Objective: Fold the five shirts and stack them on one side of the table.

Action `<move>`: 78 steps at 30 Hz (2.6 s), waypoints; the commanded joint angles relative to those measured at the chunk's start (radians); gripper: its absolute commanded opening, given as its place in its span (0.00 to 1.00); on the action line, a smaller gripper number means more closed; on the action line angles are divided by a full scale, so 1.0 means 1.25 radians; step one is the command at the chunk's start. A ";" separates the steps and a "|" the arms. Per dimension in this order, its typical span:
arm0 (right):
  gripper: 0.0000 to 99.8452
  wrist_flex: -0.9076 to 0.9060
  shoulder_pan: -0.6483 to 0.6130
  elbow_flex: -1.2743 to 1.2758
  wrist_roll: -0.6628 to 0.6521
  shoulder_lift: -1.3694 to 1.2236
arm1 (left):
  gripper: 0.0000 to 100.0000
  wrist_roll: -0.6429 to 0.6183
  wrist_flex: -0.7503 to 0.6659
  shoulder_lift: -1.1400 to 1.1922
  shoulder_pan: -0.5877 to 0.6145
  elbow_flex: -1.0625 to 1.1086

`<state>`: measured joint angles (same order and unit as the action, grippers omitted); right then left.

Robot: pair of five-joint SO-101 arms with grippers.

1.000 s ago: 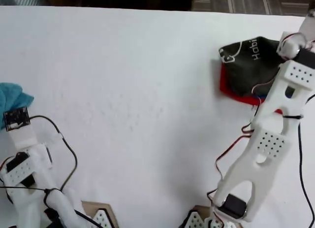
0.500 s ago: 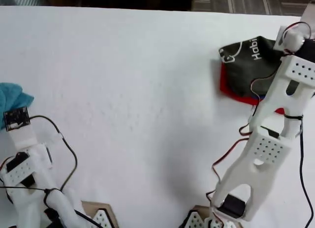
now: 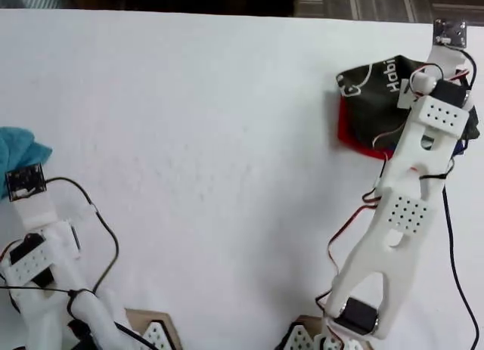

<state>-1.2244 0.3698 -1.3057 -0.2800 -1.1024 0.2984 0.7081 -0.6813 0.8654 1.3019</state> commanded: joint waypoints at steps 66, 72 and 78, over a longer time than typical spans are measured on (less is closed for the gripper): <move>0.02 -0.250 0.084 -0.288 -0.007 0.126 | 0.03 -0.004 -0.009 -0.018 -0.015 -0.002; 0.07 -0.316 0.131 -0.280 -0.001 0.091 | 0.03 -0.004 -0.007 -0.018 -0.015 -0.002; 0.02 -0.160 0.174 -0.288 -0.004 -0.068 | 0.03 -0.002 -0.007 -0.018 -0.015 -0.002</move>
<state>-1.4945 0.5600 -1.6326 -0.2816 -1.1439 0.2984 0.7081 -0.6813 0.8562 1.3019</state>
